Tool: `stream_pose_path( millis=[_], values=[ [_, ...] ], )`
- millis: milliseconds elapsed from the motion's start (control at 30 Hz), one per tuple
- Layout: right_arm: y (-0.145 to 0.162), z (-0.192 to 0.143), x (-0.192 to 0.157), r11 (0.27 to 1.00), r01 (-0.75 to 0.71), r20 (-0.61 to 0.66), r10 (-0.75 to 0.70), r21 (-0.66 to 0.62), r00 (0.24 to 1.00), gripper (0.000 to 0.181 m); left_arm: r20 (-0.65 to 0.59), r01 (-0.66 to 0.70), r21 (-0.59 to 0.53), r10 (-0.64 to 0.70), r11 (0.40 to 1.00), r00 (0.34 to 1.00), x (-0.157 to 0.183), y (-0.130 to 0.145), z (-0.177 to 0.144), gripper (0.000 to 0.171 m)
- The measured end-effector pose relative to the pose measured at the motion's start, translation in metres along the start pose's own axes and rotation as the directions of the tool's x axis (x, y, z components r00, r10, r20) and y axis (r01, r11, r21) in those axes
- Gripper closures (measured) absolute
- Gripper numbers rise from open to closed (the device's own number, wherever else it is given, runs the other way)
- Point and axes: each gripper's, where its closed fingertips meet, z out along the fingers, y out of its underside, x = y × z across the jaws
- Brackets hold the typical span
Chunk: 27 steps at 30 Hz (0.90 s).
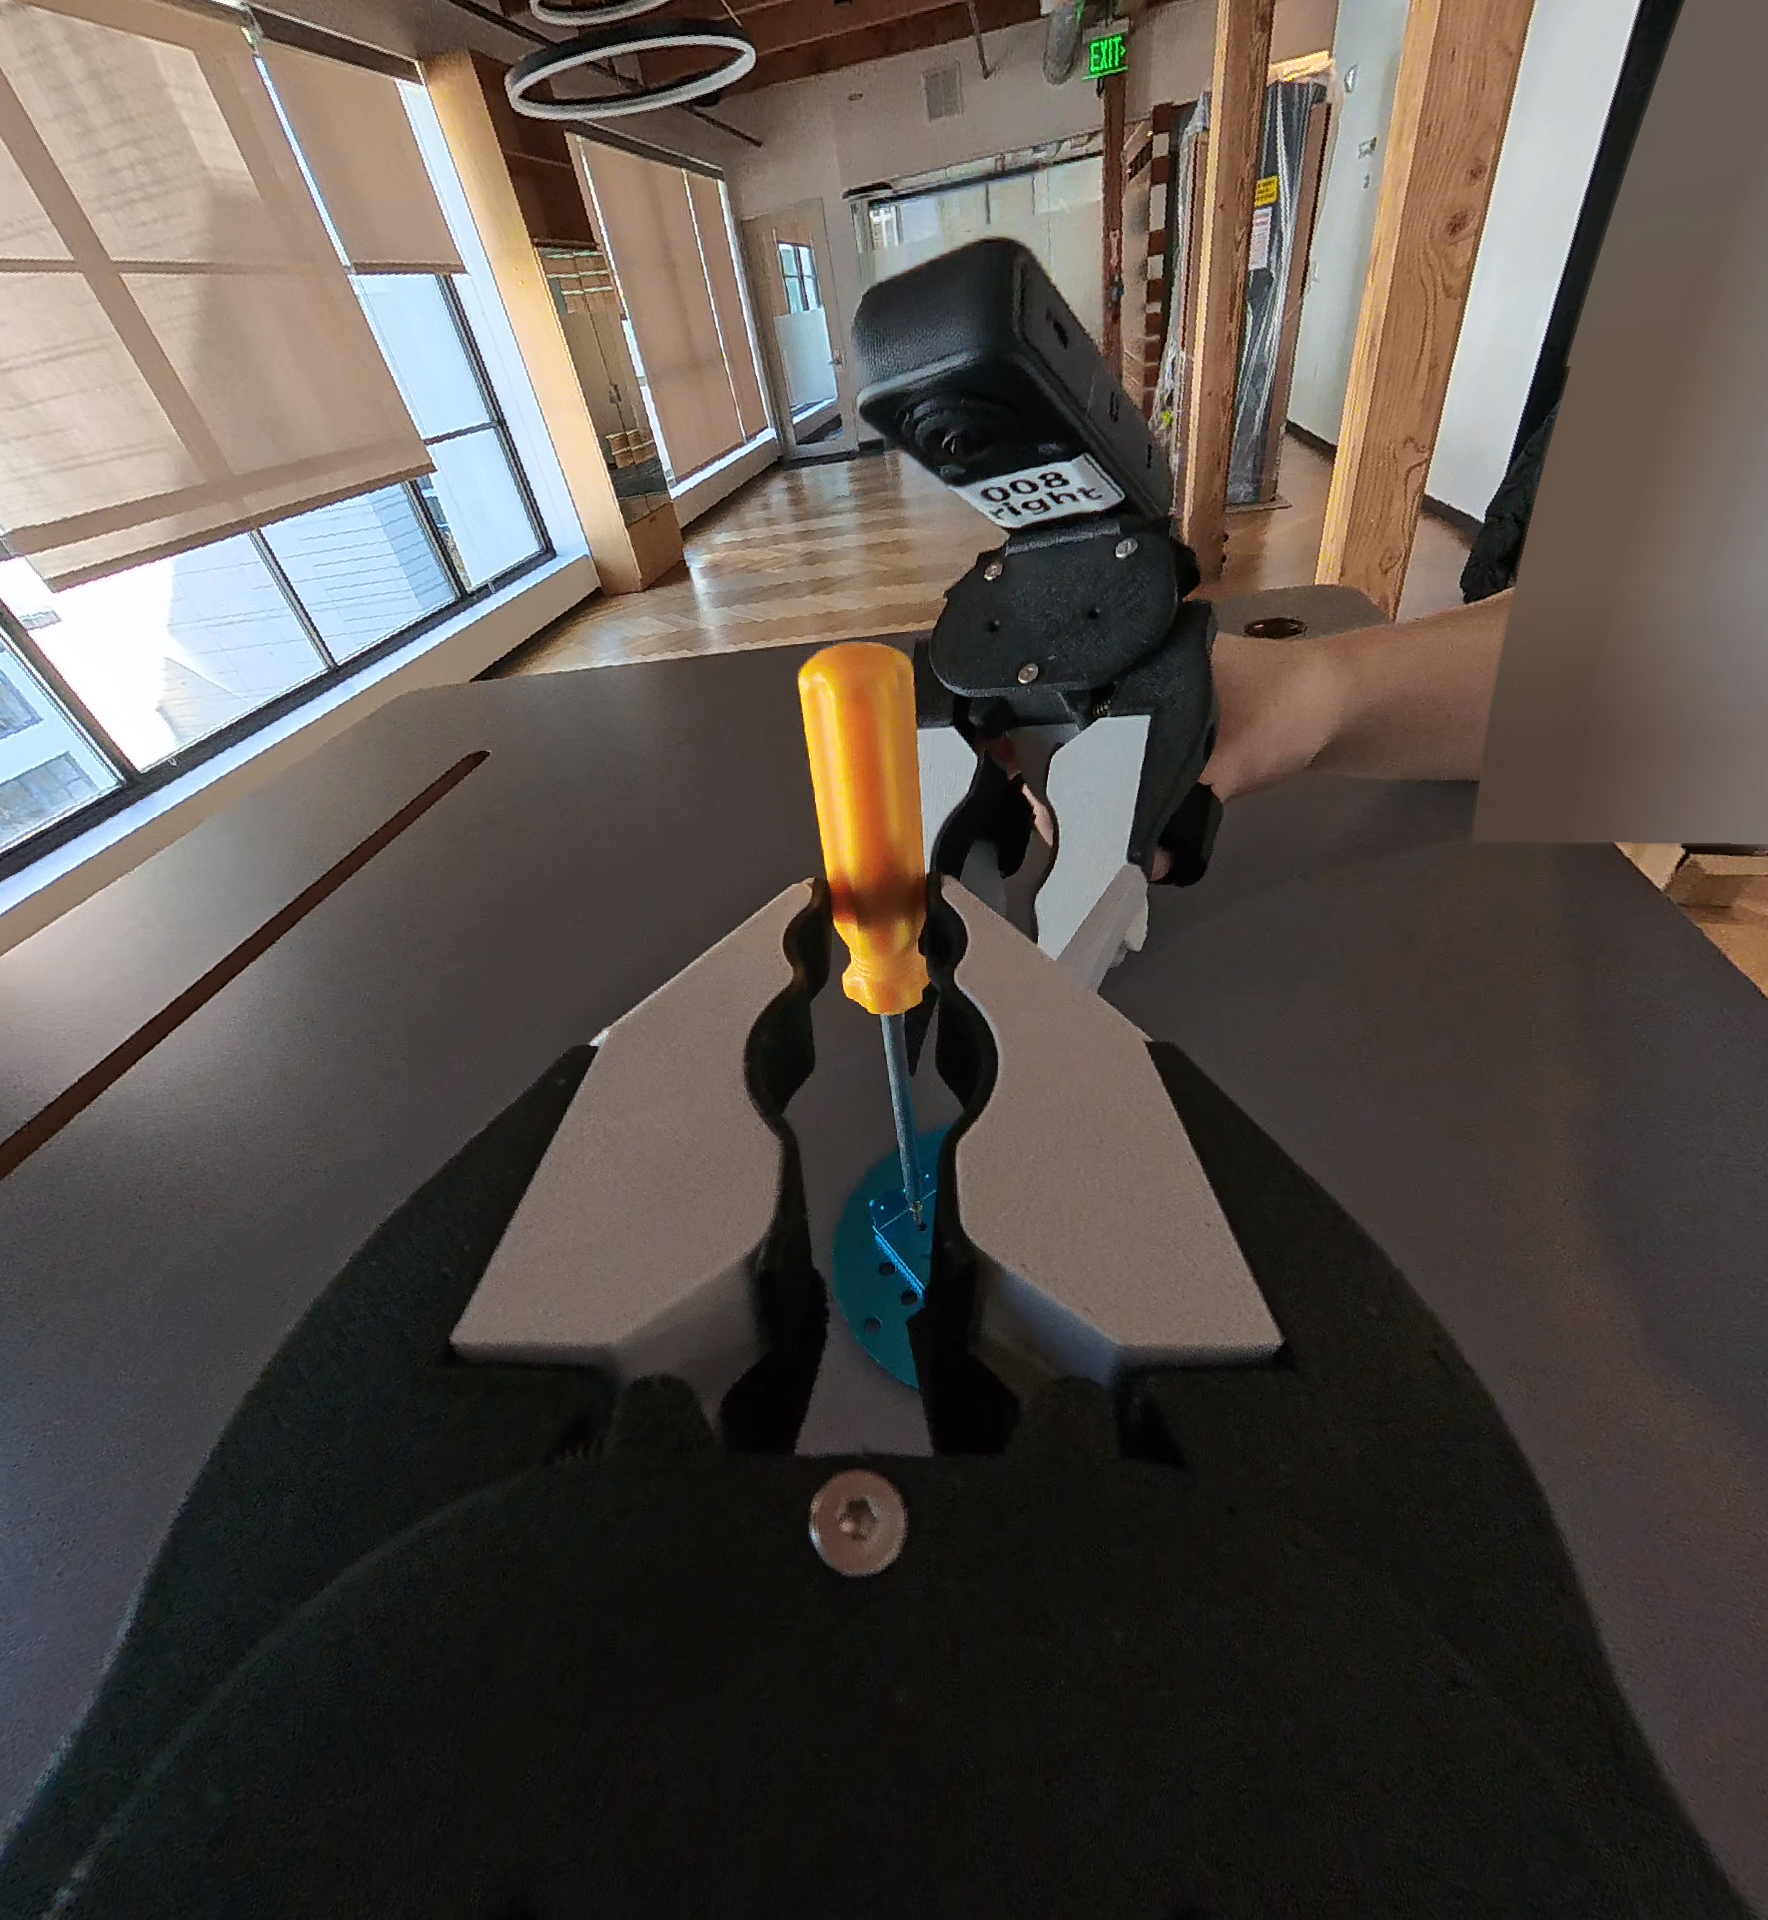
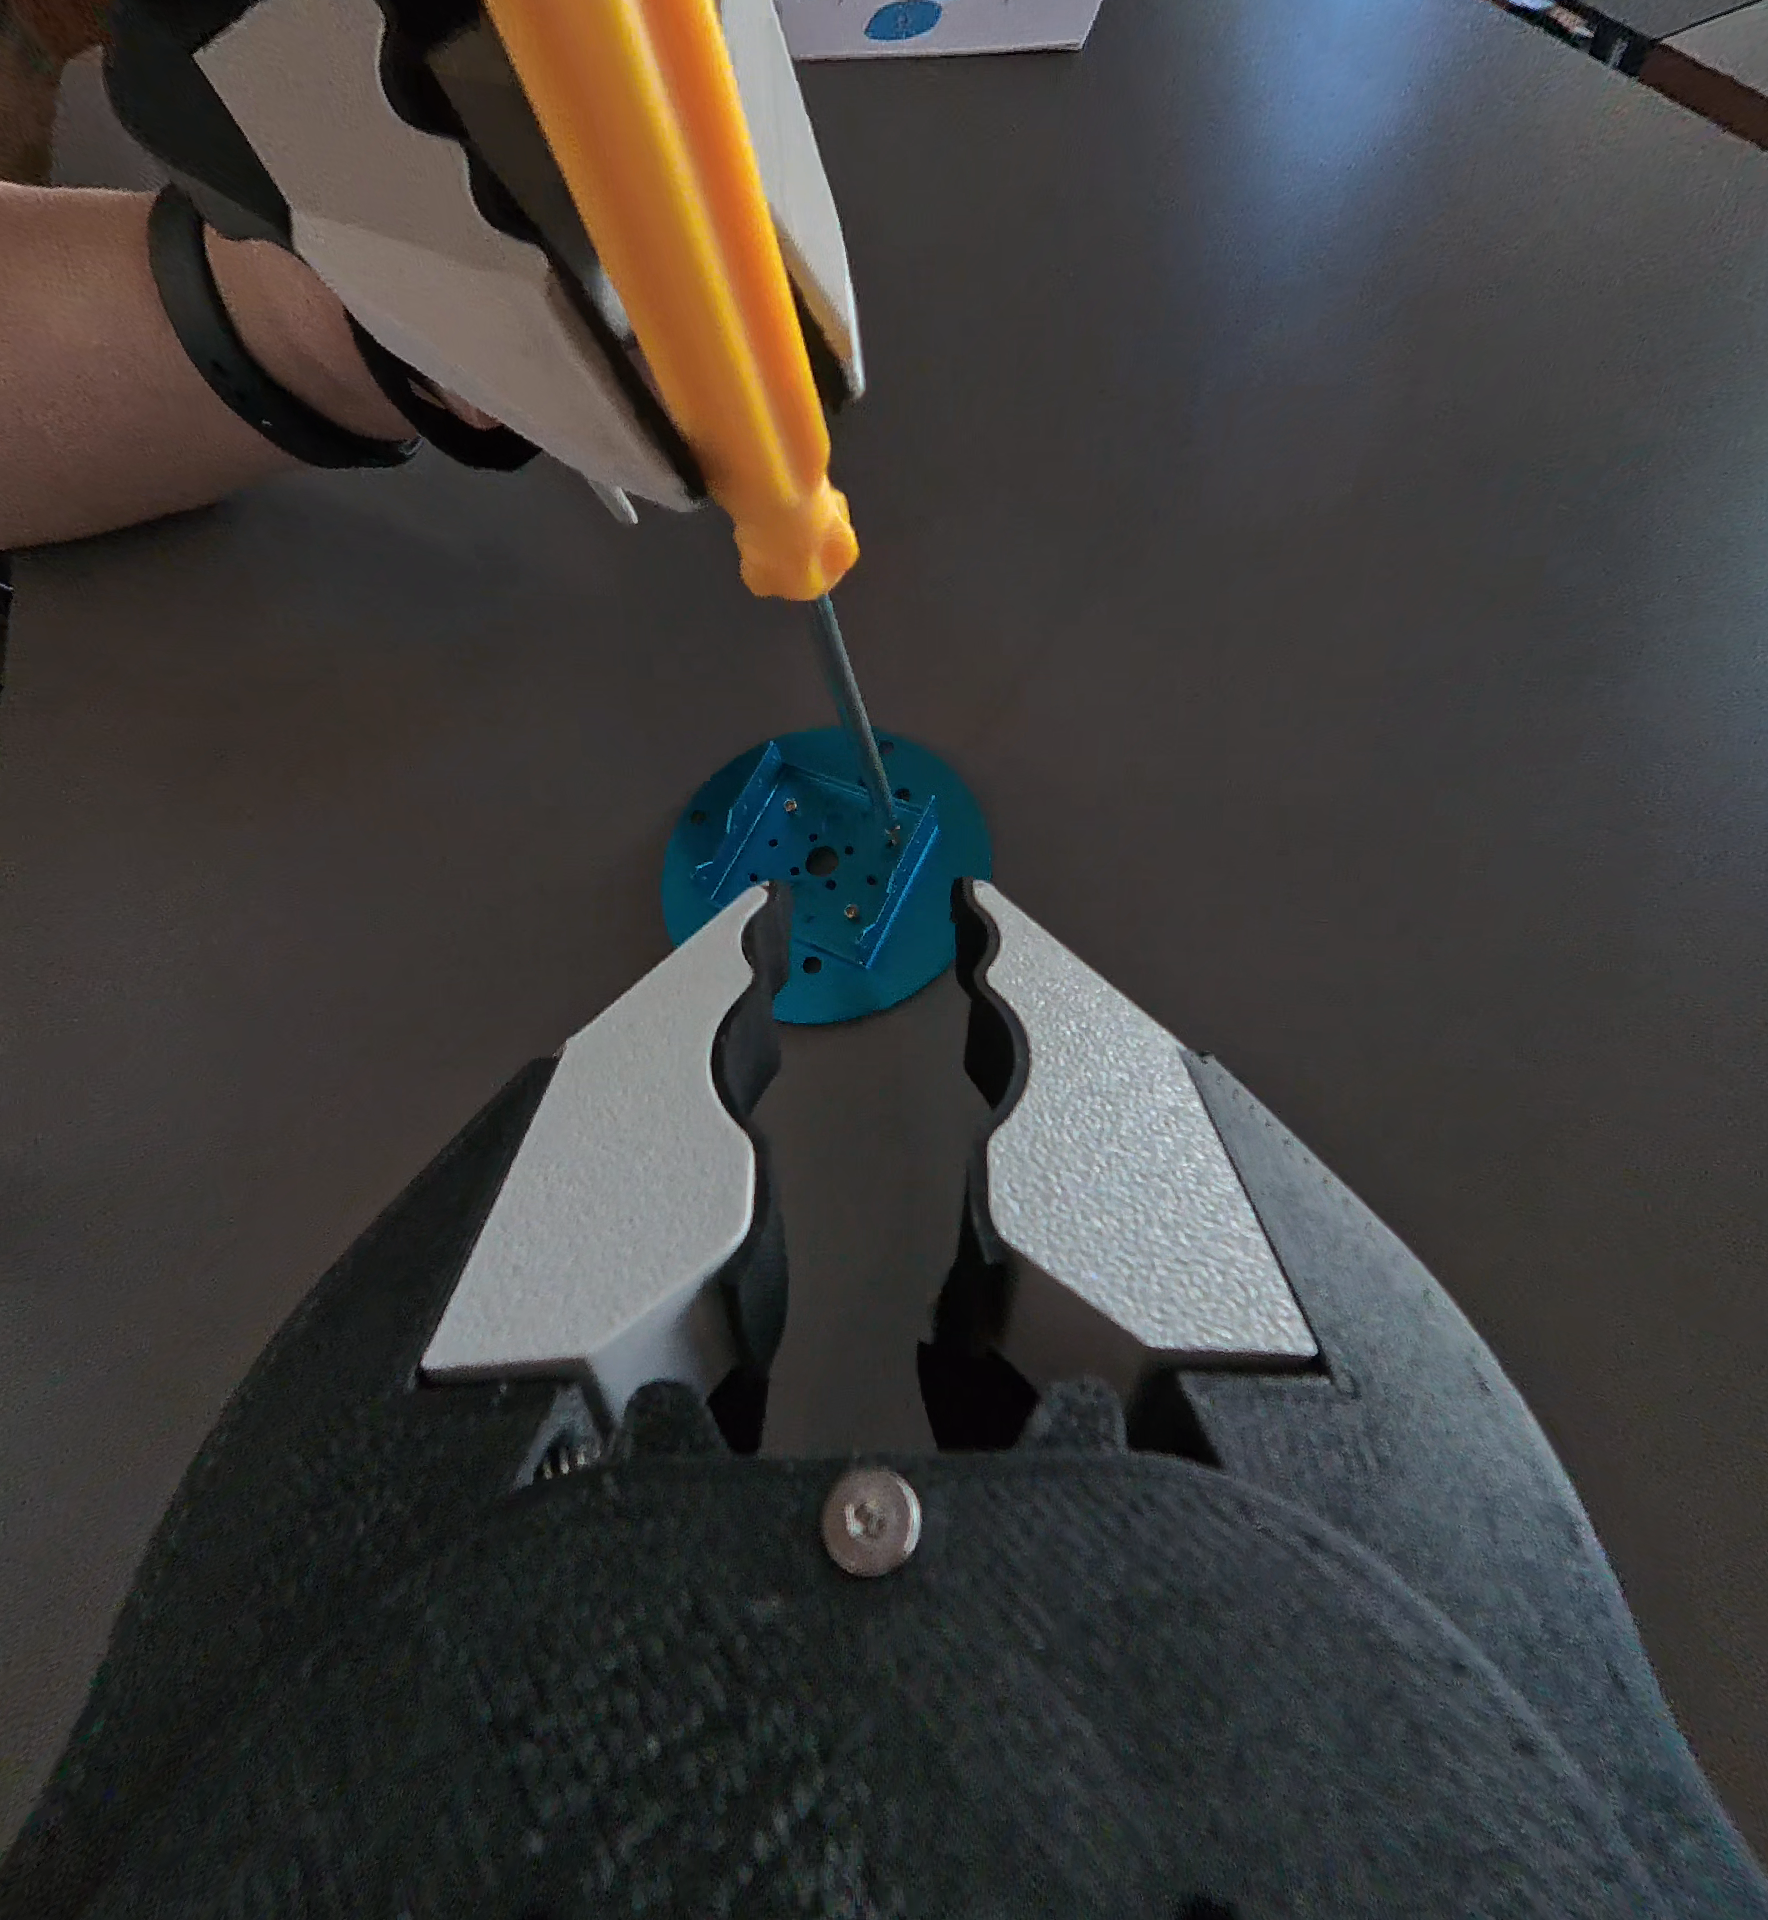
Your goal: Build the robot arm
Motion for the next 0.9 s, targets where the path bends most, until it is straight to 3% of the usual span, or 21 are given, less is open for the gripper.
stream_pose_path(
  millis=[300, 533, 633, 733, 800, 867, 900],
  values=[
    [0.005, 0.005, -0.003, 1.0, -0.008, 0.015, 0.008, -0.017, 1.0, 0.149, 0.005, -0.007, 0.009, 0.007, 1.0, 1.0, 0.0, -0.004, -0.003, 0.156],
    [0.0, 0.003, 0.001, 0.996, -0.078, 0.002, 0.078, 0.052, 0.997, 0.151, 0.074, -0.029, 0.04, 0.026, 0.999, 0.997, -0.009, -0.025, -0.023, 0.156],
    [-0.003, 0.013, -0.006, 0.991, -0.137, 0.019, 0.137, 0.006, 0.99, 0.155, 0.121, -0.032, 0.058, 0.025, 0.998, 0.992, -0.021, -0.034, -0.035, 0.156],
    [0.002, 0.017, -0.003, 0.994, -0.106, -0.062, 0.104, -0.036, 0.993, 0.155, 0.147, -0.026, 0.081, 0.014, 0.996, 0.989, -0.028, -0.041, -0.045, 0.156],
    [0.006, 0.017, -0.009, 0.996, -0.074, -0.042, 0.072, -0.051, 0.997, 0.148, 0.158, -0.033, 0.085, 0.019, 0.996, 0.987, -0.03, -0.045, -0.05, 0.156],
    [0.006, 0.015, -0.015, 1.0, -0.013, -0.015, 0.013, -0.028, 1.0, 0.118, 0.166, -0.039, 0.092, 0.023, 0.995, 0.986, -0.033, -0.049, -0.055, 0.156],
    [0.007, 0.014, -0.017, 0.999, 0.035, -0.011, -0.036, -0.018, 0.999, 0.113, 0.168, -0.039, 0.096, 0.022, 0.995, 0.986, -0.034, -0.05, -0.058, 0.156]
  ],
)
